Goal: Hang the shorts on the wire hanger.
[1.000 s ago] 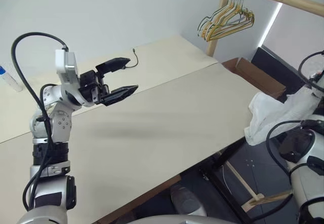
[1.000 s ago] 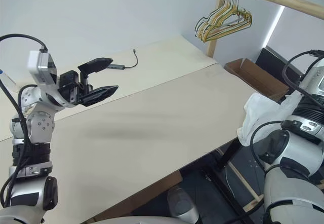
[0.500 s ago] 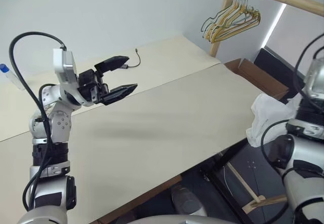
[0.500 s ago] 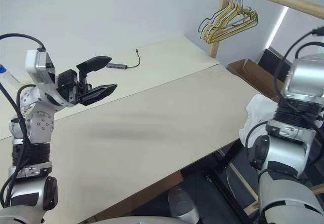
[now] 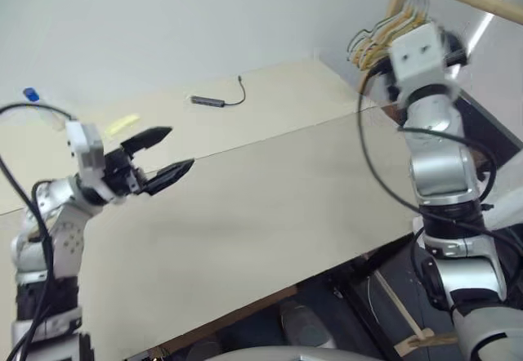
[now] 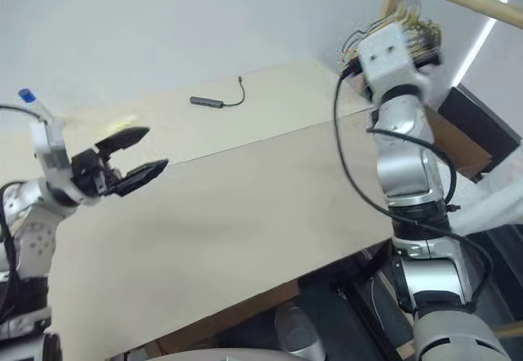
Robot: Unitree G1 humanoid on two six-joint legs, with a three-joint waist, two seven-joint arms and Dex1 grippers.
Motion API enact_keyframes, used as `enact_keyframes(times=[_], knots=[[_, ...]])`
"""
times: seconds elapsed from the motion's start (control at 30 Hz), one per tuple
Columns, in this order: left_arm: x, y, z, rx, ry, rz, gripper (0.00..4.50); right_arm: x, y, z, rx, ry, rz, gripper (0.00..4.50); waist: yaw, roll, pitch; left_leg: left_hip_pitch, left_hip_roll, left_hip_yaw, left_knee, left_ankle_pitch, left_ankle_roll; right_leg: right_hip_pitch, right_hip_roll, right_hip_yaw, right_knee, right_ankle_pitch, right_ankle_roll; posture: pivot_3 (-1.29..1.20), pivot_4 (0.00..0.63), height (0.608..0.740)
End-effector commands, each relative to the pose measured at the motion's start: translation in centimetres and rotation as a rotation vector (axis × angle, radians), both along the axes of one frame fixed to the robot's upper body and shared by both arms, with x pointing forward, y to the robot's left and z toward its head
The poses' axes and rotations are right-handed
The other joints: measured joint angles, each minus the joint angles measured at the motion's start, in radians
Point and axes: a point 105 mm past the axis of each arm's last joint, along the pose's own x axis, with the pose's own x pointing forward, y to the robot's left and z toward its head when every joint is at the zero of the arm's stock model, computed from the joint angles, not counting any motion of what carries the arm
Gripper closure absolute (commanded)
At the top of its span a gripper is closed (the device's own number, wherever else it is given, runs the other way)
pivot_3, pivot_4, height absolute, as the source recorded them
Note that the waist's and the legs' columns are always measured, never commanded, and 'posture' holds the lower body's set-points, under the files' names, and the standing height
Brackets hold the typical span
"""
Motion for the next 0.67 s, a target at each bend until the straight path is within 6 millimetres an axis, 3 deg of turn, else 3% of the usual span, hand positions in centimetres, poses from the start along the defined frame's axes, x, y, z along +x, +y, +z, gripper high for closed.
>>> enact_keyframes(times=[0.03, 0.17, 0.33, 0.5, 0.67], knots=[[-1.6, 0.5, -0.2, 0.076, -0.003, 0.066, 0.0, -1.3, 4.6, -2.7, -0.106, 0.138, 0.307, 0.04, 0.043, -0.002, 0.001, -0.001, 0.0, 0.0, 0.0, 0.0, 0.0, -0.002, 0.0, 0.0, 0.0, 0.0, 0.0, 0.02, 0.0, 0.74], [-3.2, 0.4, -1.2, 0.079, 0.034, 0.114, 0.0, -3.2, 7.0, -7.6, -0.204, 0.34, 0.523, 0.04, 0.138, -0.006, 0.003, -0.009, 0.0, 0.0, 0.0, 0.0, 0.0, -0.012, 0.0, 0.0, 0.001, 0.005, -0.009, 0.09, 0.0, 0.74], [-4.4, 0.1, -1.2, 0.073, 0.039, 0.165, 0.0, -4.9, 7.6, -11.7, -0.328, 0.522, 0.671, 0.04, 0.245, -0.01, 0.006, -0.009, 0.0, 0.004, 0.0, 0.0, 0.0, -0.012, -0.001, -0.002, 0.001, 0.006, -0.011, 0.17, 0.0, 0.74], [-4.5, 0.3, -1.5, 0.09, 0.044, 0.213, 0.0, -4.8, 7.5, -12.6, -0.396, 0.56, 0.713, 0.04, 0.312, -0.013, 0.006, -0.008, 0.002, 0.01, 0.0, 0.001, -0.001, -0.012, 0.002, -0.005, 0.0, 0.007, -0.014, 0.22, 0.0, 0.74], [-4.2, 0.5, -1.7, 0.111, 0.055, 0.228, 0.0, -4.3, 7.5, -12.6, -0.394, 0.56, 0.705, 0.04, 0.333, -0.013, 0.006, -0.008, 0.002, 0.01, 0.0, 0.001, -0.001, -0.012, 0.004, -0.006, 0.001, 0.006, -0.016, 0.23, 0.0, 0.74]])
